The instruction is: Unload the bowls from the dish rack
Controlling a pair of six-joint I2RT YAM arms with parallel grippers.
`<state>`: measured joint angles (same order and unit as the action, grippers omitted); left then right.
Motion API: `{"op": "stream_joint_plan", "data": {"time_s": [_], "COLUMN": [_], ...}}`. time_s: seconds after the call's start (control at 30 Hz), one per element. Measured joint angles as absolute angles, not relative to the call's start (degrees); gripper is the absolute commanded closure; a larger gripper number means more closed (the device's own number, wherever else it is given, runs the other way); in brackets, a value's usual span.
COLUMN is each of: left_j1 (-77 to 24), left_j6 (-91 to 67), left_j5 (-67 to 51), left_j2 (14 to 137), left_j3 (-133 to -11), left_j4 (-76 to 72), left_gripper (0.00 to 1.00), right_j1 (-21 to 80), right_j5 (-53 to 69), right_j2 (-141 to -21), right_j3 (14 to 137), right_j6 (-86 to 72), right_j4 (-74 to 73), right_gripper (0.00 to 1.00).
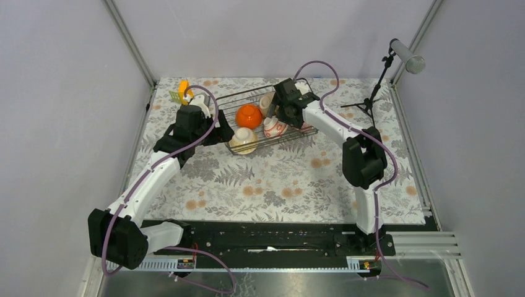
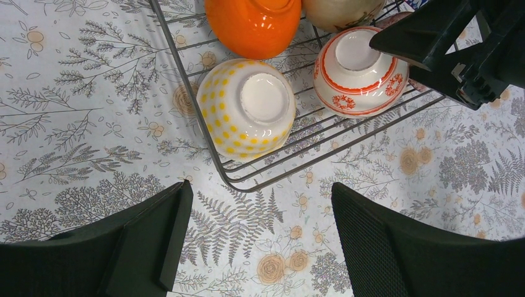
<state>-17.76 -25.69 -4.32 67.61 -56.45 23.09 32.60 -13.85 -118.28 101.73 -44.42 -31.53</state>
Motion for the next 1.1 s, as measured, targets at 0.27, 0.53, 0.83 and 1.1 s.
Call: {"op": "stream_joint_plan", "data": {"time_s": [0.27, 0.53, 0.83, 1.1], "left_j1": [-17.8, -17.8, -17.8, -17.8], "left_j6": [-25.7, -25.7, -25.7, -25.7], "left_j5": [-4.3, -4.3, -4.3, -4.3], "left_j2": [67.6, 67.6, 67.6, 67.6], "left_j3": [-56.4, -56.4, -56.4, -56.4], "left_j4": [23.1, 23.1, 23.1, 23.1], "left_gripper": [0.13, 0.13, 0.13, 0.13], "right_j1": [32.6, 32.6, 32.6, 32.6], "right_j5": [-12.6, -11.9, -11.9, -11.9], "right_j2": [-118.8, -119.2, -119.4, -119.4], "right_j3": [101.7, 101.7, 101.7, 102.3], "right_j6": [-44.7, -44.9, -44.9, -44.7], "right_j4": [-31.5, -31.5, -31.8, -32.4], "right_gripper": [0.0, 0.09, 0.25, 0.43]}}
